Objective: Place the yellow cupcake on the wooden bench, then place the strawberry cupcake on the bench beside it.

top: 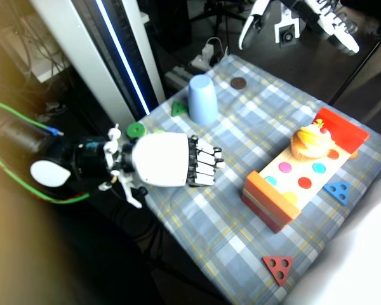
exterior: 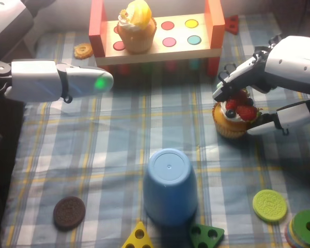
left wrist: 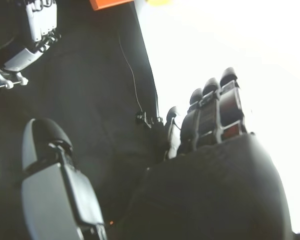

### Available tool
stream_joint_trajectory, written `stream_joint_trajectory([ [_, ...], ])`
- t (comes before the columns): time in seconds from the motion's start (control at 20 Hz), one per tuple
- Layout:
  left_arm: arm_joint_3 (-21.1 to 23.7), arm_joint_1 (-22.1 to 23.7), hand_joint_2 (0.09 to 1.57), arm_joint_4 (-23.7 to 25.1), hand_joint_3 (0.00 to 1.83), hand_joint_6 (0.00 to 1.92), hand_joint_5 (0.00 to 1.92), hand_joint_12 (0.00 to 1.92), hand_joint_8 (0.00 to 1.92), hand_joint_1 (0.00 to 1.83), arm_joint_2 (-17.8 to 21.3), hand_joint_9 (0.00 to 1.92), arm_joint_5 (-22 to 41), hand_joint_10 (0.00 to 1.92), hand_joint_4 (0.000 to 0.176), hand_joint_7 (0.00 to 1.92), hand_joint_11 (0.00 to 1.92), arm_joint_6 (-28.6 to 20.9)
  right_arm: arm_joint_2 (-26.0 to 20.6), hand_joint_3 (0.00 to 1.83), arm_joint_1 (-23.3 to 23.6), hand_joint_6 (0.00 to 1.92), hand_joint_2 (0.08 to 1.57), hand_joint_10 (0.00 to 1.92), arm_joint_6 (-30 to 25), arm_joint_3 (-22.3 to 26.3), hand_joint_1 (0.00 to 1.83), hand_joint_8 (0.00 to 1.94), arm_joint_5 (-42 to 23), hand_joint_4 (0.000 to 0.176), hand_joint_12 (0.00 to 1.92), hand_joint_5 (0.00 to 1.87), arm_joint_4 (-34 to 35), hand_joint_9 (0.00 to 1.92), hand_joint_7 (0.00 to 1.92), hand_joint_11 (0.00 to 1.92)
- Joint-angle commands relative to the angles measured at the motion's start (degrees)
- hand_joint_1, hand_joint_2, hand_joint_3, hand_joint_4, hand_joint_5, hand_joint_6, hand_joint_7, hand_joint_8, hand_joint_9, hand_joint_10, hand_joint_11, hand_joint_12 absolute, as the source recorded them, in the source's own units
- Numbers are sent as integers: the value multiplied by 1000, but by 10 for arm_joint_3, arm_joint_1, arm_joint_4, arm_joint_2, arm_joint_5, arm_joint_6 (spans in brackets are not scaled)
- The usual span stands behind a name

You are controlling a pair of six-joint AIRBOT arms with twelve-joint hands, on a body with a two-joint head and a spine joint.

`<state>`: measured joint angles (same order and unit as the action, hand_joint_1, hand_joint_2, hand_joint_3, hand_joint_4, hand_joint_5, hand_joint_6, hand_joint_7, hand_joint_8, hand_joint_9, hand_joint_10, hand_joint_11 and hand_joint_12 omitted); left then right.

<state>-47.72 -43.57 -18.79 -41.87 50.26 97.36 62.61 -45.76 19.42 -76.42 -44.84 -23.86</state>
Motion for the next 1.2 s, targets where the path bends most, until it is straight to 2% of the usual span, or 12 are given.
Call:
stream_joint_trajectory([
  [0.0, 1, 1, 769, 9, 3, 0, 0, 0, 0, 671, 2, 0, 72, 0, 176, 0, 0, -9, 0, 0, 11, 579, 1022, 1921, -5, -5, 1197, 1941, -58, 0, 1921, 1210, 20, 795, 791, 808],
  [0.1, 1, -3, 772, 7, 3, 0, 0, 0, 0, 684, 2, 0, 75, 0, 176, 0, 0, -13, -5, 2, 17, 781, 1066, 1921, -13, -8, 1175, 1716, -72, 0, 1921, 1092, 25, 738, 807, 736],
  [0.2, 1, -6, 766, 5, 0, 0, 0, 0, 0, 701, 2, 0, 76, 0, 176, 0, 0, -14, -12, 3, 22, 437, 1101, 1323, -15, -7, 1264, 1312, -90, 0, 1544, 1151, 33, 782, 942, 550],
  [0.4, 1, -9, 753, 2, 0, 0, 0, 0, 0, 733, 1, 0, 76, 0, 176, 0, 0, -15, -23, 0, 41, 928, 1113, 672, -17, -7, 1229, 991, -145, 0, 1232, 940, 58, 990, 1058, 708],
  [0.45, 1, -10, 748, 1, 0, 0, 0, 0, 0, 728, 1, 0, 76, 0, 176, 0, 0, -15, -24, 0, 54, 1040, 1133, 371, -17, -7, 1218, 1017, -157, 0, 1226, 984, 61, 977, 921, 362],
  [0.55, 1, -11, 748, 0, 0, 0, 0, 0, 0, 716, 1, 0, 75, 0, 176, 0, 0, -15, -23, 0, 81, 924, 1123, 369, -13, -9, 1213, 1075, -165, 6, 1319, 998, 61, 1023, 945, 524],
  [0.6, 1, -11, 753, 0, 0, 0, 0, 0, 0, 710, 1, 0, 75, 0, 176, 0, 0, -15, -20, 5, 99, 751, 1070, 1279, -1, -10, 1190, 1310, -165, 0, 1818, 1097, 61, 746, 793, 506],
  [0.65, 1, -11, 756, 0, 0, 0, 0, 0, 0, 715, 0, 0, 75, 0, 176, 0, 0, -15, -16, 5, 112, 598, 1113, 1385, 5, -14, 1246, 1337, -164, 0, 1769, 1075, 61, 778, 898, 587],
  [0.75, 1, -11, 770, 0, 6, 0, 0, 0, 0, 689, -1, 0, 74, 0, 176, 0, 0, -15, 7, 0, 145, 535, 1101, 1290, 6, -38, 1267, 1246, -145, 0, 1588, 1100, 61, 855, 981, 664],
  [0.8, 0, -11, 782, 0, 10, 0, 0, 0, 0, 674, -2, 0, 74, 0, 176, 0, 0, -15, 15, 1, 155, 739, 1048, 684, 6, -47, 1257, 736, -134, 0, 1148, 1088, 61, 1005, 1188, 585],
  [0.95, -2, -9, 766, 1, 1, 0, 0, 0, 0, 676, -5, 0, 69, 0, 176, 0, 0, -15, 50, 1, 190, 450, 1036, 849, 7, -85, 1256, 869, -86, 0, 1575, 1233, 61, 817, 1127, 119],
  [1.15, -7, -2, 754, 7, 0, 0, 0, 0, 0, 756, -12, 0, 59, 0, 176, 0, 0, -15, 87, 0, 219, 364, 1043, 770, 7, -127, 1260, 952, -29, 0, 1503, 1271, 60, 942, 1080, 502],
])
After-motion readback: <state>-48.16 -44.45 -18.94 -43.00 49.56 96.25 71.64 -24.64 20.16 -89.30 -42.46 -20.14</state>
